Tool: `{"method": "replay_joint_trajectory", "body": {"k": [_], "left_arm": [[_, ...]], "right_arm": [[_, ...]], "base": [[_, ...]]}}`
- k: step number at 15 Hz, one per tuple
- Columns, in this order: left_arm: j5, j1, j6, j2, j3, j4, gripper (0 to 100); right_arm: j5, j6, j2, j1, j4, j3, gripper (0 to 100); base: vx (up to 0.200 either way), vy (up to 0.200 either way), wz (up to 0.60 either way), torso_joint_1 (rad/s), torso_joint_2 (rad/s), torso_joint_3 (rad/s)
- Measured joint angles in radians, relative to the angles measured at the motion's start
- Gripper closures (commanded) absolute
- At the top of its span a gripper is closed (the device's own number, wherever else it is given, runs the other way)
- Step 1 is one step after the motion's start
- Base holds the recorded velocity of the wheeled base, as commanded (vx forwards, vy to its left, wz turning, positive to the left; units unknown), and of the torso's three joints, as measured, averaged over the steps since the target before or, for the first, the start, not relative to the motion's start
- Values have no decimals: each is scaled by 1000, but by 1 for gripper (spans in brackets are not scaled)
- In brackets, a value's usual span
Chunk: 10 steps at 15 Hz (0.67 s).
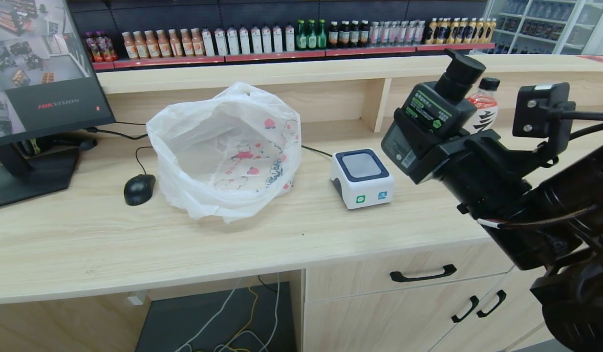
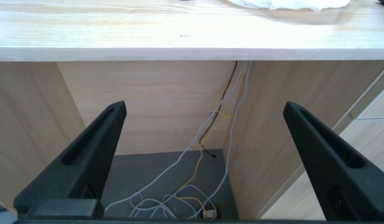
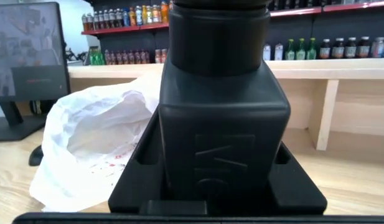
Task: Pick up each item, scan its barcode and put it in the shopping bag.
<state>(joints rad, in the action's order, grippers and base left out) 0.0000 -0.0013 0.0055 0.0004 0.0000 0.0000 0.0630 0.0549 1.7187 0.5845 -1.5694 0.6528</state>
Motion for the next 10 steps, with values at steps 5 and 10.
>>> {"method": "replay_joint_trajectory", "body": {"k": [5, 10], "left_arm": [[0, -1, 6, 0, 0, 0, 0], [0, 0, 3, 0, 0, 0, 0]], "right_arm": [[46, -73, -11, -18, 0, 4, 100], [46, -88, 20, -15, 0, 34, 100]], "base": [[0, 0, 0, 0, 0, 0], [0, 0, 0, 0, 0, 0]]}}
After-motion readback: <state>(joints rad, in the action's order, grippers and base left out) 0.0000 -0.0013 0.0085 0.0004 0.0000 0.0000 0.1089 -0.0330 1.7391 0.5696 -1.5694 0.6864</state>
